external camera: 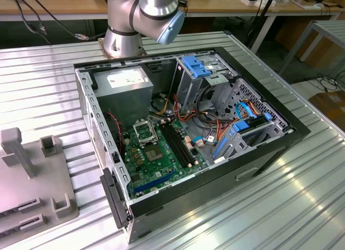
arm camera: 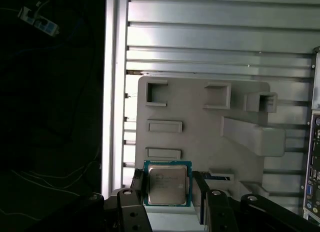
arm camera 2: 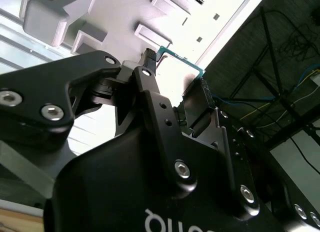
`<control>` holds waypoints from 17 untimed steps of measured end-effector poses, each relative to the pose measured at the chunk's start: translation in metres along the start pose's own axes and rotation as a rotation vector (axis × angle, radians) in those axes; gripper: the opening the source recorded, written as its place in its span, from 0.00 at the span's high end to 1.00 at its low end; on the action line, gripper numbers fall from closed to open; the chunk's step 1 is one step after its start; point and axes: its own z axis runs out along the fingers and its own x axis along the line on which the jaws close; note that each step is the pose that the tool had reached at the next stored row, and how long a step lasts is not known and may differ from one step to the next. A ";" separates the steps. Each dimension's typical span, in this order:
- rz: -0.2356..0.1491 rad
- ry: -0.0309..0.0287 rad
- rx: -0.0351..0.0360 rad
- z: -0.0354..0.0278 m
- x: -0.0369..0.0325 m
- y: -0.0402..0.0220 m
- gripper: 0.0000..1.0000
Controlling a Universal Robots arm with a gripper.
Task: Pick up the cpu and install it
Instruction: 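Pick up the cpu and move it towards the insertion slot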
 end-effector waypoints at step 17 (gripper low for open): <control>0.000 0.0001 -0.0006 -0.0061 0.0002 -0.0001 0.53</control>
